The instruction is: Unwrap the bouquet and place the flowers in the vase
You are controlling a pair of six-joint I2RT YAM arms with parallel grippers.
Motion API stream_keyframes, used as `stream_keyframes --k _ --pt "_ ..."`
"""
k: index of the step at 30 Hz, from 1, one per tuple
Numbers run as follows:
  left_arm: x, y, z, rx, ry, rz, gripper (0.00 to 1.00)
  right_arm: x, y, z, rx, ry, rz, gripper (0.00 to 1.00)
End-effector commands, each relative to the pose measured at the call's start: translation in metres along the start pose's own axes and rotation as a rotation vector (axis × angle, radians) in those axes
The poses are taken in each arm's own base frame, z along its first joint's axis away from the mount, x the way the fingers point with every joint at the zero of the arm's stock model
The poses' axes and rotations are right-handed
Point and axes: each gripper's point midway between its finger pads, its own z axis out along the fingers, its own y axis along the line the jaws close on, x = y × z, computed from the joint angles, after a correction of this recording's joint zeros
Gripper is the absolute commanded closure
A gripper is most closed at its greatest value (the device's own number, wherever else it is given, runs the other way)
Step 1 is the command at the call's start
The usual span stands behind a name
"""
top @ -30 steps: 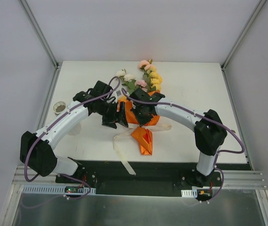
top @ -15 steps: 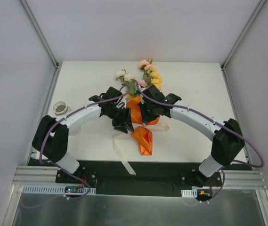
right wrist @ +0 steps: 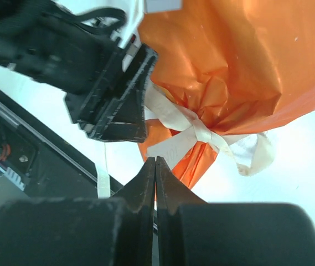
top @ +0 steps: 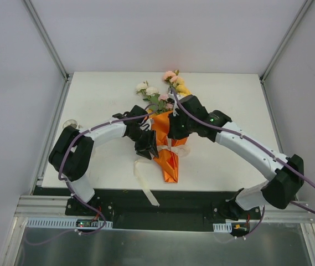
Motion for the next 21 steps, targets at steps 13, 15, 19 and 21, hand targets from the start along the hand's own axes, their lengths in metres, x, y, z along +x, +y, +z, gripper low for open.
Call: stream_keyframes --k 13,15,19,21 --pt "-0.003 0.011 0.011 -0.039 0.004 -0.004 0.58 -0.111 0.043 -0.152 -0.155 -0.483 -0.027 0.99" --pt "-0.003 0.013 0.011 -0.047 0.002 -0.002 0.58 -0.119 0.042 -0.17 -0.142 -0.537 -0.037 0.99" --pt "-0.003 0.015 0.012 -0.053 0.002 0.005 0.58 -0.126 0.037 -0.209 -0.115 -0.646 -0.042 0.99" --pt "-0.003 0.018 0.013 -0.061 0.003 0.011 0.58 -0.128 0.029 -0.219 -0.07 -0.687 -0.034 0.99"
